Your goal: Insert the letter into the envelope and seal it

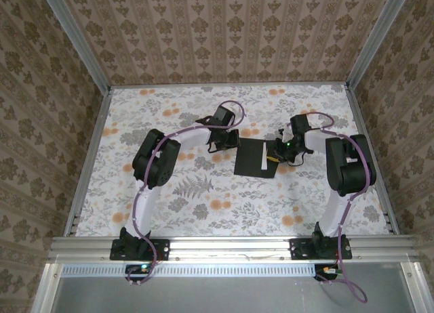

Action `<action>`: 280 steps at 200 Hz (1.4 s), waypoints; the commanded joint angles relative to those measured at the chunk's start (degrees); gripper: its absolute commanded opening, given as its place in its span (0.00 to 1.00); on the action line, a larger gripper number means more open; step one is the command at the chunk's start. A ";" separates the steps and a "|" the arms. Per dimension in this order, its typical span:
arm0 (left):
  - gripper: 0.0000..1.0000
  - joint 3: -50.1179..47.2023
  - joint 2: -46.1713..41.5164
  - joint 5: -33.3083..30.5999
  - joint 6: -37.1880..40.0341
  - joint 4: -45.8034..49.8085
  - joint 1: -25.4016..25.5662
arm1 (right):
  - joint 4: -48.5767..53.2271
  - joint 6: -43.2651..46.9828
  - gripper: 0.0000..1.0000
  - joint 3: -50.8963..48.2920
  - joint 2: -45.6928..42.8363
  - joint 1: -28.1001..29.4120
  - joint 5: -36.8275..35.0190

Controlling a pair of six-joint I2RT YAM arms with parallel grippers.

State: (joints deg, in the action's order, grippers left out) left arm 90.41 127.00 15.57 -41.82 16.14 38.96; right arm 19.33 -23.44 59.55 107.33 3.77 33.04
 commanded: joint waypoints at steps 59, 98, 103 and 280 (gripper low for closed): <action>0.00 -3.13 -2.48 -1.33 -2.50 6.63 0.90 | 0.24 -2.25 0.11 -0.41 -3.72 0.97 0.36; 0.00 -3.01 -3.73 -1.77 -2.33 7.17 0.86 | 2.07 -2.36 0.11 0.41 -5.04 1.33 -0.86; 0.00 -3.00 -3.85 -1.77 -2.38 7.16 0.88 | 2.29 -2.37 0.11 0.26 -5.25 1.36 -1.10; 0.00 -2.83 -2.90 -1.16 -2.37 6.73 0.93 | 2.58 -1.04 0.11 -2.95 -3.33 2.19 -4.22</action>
State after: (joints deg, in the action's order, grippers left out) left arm 87.61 124.03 14.70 -43.79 19.73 39.46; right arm 21.15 -25.30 57.45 103.09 5.30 29.95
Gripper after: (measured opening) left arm 0.057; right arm 0.111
